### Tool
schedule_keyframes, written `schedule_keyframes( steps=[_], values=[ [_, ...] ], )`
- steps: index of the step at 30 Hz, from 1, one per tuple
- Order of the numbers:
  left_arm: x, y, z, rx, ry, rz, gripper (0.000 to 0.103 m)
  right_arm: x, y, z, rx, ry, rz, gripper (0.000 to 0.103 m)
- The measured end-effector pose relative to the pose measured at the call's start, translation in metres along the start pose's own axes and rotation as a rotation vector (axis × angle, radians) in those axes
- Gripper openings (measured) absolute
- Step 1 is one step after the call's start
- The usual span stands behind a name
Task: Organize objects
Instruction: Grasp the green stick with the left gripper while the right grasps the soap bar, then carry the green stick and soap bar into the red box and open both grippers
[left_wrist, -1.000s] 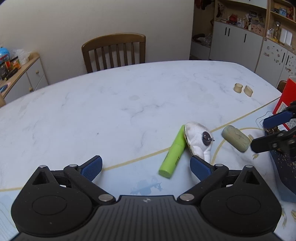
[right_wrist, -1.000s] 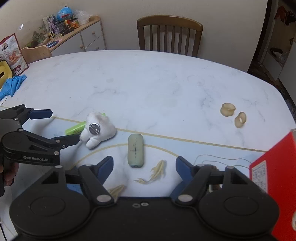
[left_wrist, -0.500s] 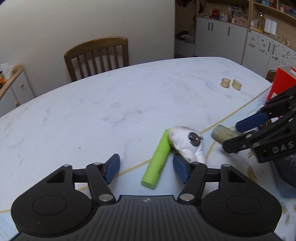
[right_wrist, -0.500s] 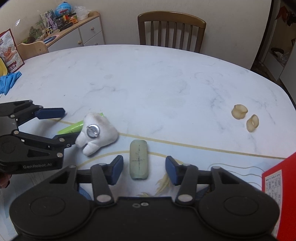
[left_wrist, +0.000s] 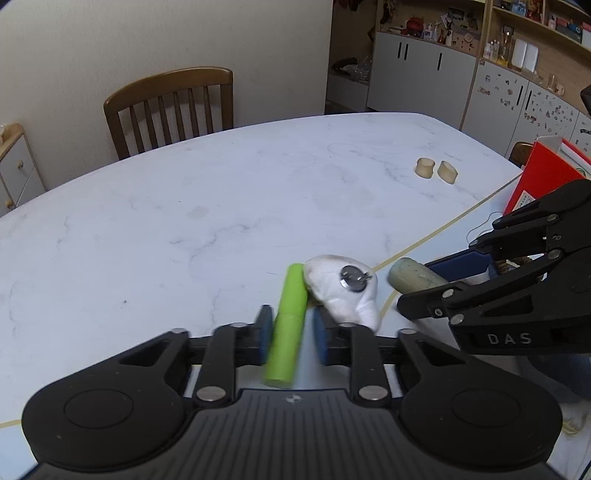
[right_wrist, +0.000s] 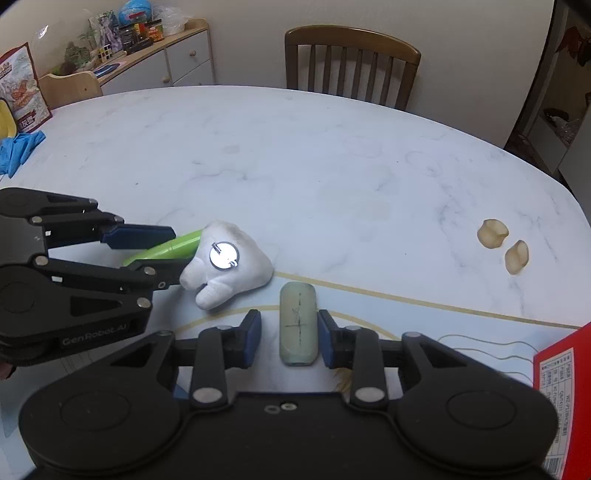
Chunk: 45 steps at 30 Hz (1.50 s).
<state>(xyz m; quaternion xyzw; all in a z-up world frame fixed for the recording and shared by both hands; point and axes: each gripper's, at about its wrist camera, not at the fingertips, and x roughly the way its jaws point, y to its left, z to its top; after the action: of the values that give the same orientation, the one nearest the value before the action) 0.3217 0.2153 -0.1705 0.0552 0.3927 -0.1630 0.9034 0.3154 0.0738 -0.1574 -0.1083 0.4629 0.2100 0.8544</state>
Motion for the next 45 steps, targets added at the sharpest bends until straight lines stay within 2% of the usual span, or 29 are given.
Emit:
schedule_keyframes(
  steps=[4,9,19,33,45],
  values=[
    [-0.001,-0.001,0.001,-0.018,0.008,0.006,0.017,-0.001,0.003,-0.001,-0.022,-0.007,-0.033,0.02],
    [-0.006,0.0,-0.002,-0.072,0.02,0.013,0.016,-0.006,0.005,-0.002,-0.018,-0.001,-0.051,0.019],
    [-0.045,-0.012,-0.003,-0.131,0.009,0.004,0.017,-0.043,-0.006,-0.01,0.081,-0.019,0.021,0.019],
    [-0.119,-0.069,-0.003,-0.124,-0.034,-0.014,0.016,-0.134,-0.013,-0.032,0.087,-0.098,0.121,0.019],
    [-0.162,-0.149,0.022,-0.072,-0.065,-0.023,0.017,-0.207,-0.064,-0.064,0.093,-0.152,0.131,0.019]
  ],
)
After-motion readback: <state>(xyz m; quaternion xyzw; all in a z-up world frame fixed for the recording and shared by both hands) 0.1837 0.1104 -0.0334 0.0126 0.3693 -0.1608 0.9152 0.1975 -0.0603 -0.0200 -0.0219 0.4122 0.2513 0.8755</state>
